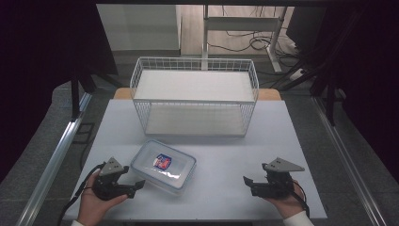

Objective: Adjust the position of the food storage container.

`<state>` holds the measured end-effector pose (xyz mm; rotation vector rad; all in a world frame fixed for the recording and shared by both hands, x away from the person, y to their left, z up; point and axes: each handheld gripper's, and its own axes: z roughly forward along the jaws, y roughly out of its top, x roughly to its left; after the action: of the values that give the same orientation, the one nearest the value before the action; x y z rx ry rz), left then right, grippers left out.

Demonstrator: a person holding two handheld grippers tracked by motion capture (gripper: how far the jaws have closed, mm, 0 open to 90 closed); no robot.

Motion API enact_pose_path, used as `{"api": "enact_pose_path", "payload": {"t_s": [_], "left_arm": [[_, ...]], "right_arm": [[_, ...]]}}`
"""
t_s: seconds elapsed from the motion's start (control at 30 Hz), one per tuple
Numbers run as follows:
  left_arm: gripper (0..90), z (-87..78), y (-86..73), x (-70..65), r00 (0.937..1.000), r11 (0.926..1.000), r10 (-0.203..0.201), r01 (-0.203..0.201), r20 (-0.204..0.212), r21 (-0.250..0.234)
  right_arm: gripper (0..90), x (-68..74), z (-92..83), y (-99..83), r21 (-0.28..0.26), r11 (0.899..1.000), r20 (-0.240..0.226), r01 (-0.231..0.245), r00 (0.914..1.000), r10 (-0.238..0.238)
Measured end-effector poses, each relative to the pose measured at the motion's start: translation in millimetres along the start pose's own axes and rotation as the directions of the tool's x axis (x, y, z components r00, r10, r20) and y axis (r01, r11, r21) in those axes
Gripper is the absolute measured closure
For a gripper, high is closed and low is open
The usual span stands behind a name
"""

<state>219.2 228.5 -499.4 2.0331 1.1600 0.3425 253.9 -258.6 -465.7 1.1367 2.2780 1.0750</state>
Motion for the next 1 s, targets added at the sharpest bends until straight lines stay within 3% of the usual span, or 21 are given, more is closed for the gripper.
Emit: {"api": "enact_pose_path", "payload": {"t_s": [0.43, 0.7, 0.83, 0.9, 1.0], "left_arm": [[17.9, -3.5, -0.2, -0.6, 1.0000, 0.9999, 0.002, -0.002, 0.006, -0.017], [27.1, -15.6, 4.3, 0.2, 0.9978, 0.9969, -0.015, 0.020, 0.064, -0.076], [29.5, -21.2, 13.6, -8.2, 0.9978, 0.9954, 0.037, -0.032, 0.055, -0.090], [31.7, -22.5, 23.6, -17.4, 0.9922, 0.9933, 0.067, -0.056, 0.105, -0.101], [34.5, -21.7, 29.5, -22.0, 0.9885, 0.9919, 0.096, -0.085, 0.117, -0.094]], "right_arm": [[16.9, -0.2, 1.2, 0.4, -0.002, 1.000, 0.017, 0.001, 0.9999, -0.001], [17.2, -1.2, 1.0, -1.2, 0.008, 1.000, 0.025, -0.002, 0.9997, 0.002], [17.3, -0.8, 0.5, -2.1, 0.011, 1.000, 0.026, -0.004, 0.9997, 0.003], [17.4, -0.3, -1.1, -3.7, 0.014, 1.000, 0.030, -0.007, 0.9995, 0.006], [17.5, -0.5, -2.3, -4.3, 0.014, 1.000, 0.033, -0.011, 0.9994, 0.011]]}}
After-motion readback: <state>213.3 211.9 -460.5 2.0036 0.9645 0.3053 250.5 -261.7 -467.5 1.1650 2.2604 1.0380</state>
